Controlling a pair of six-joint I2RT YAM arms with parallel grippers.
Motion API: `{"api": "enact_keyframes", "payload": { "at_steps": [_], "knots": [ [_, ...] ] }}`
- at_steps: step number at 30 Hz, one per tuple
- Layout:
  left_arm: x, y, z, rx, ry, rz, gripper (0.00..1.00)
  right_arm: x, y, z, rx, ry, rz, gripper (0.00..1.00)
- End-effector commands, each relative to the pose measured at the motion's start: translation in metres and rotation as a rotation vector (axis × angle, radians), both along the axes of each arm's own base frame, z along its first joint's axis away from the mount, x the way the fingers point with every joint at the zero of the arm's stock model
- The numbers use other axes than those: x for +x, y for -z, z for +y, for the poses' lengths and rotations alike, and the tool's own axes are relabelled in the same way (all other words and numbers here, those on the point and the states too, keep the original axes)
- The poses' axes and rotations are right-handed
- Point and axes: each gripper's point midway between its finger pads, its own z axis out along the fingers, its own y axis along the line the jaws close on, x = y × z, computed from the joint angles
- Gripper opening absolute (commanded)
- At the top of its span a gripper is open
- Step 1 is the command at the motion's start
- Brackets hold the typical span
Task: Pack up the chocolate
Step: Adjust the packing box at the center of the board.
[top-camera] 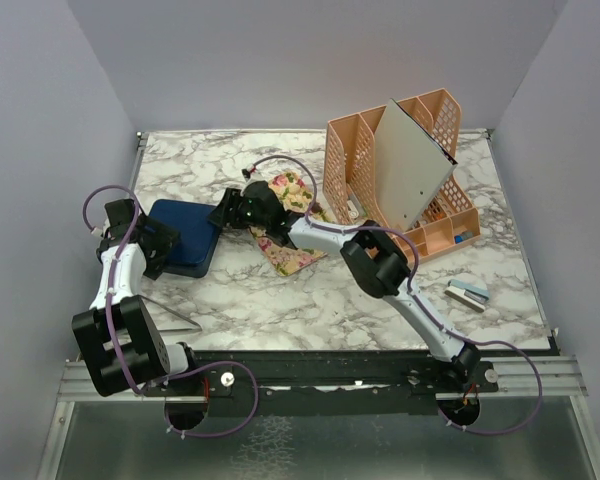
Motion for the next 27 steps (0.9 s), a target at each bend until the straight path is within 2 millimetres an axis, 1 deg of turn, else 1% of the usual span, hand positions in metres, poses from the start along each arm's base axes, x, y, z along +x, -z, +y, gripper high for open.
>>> {"api": "enact_keyframes", "payload": {
  "at_steps": [1, 2, 5, 8, 11, 13, 16, 18, 20, 22, 24, 27],
  "knots": [
    [0.001, -0.006, -0.005, -0.02, 0.025, -0.021, 0.82, -0.017, -0.043, 0.012, 0.066, -0.024, -0.035, 0.57],
    [0.002, -0.006, -0.006, -0.028, 0.025, -0.022, 0.82, -0.018, -0.044, 0.014, 0.063, -0.026, -0.04, 0.57],
    [0.002, -0.007, -0.005, -0.027, 0.018, -0.022, 0.82, -0.023, -0.041, 0.019, 0.018, -0.039, -0.041, 0.56],
    [0.003, -0.01, -0.006, -0.026, 0.018, -0.033, 0.82, -0.025, -0.039, 0.018, 0.006, -0.033, -0.047, 0.52],
    [0.002, -0.011, -0.006, -0.027, 0.009, -0.041, 0.81, -0.028, -0.037, 0.018, 0.0, -0.038, -0.046, 0.5],
    [0.002, -0.011, -0.006, -0.024, 0.011, -0.043, 0.81, -0.03, -0.041, 0.019, 0.01, -0.041, -0.046, 0.5],
    [0.004, -0.01, -0.007, -0.033, 0.019, -0.047, 0.79, -0.035, -0.055, 0.021, 0.075, -0.052, -0.043, 0.5],
    [0.006, -0.01, -0.009, -0.042, 0.029, -0.053, 0.76, -0.039, -0.061, 0.019, 0.096, -0.057, -0.045, 0.5],
    [0.011, -0.014, -0.008, -0.04, 0.037, -0.068, 0.74, -0.039, -0.061, 0.014, 0.08, -0.038, -0.036, 0.5],
    [0.016, -0.019, -0.01, -0.044, 0.05, -0.098, 0.72, -0.041, -0.067, 0.01, 0.101, -0.033, -0.048, 0.5],
    [0.021, -0.024, -0.016, -0.063, 0.063, -0.134, 0.7, -0.04, -0.07, 0.005, 0.09, -0.019, -0.057, 0.5],
    [0.023, -0.027, -0.025, -0.096, 0.062, -0.156, 0.68, -0.036, -0.068, 0.0, 0.046, 0.001, -0.072, 0.5]
  ]
}}
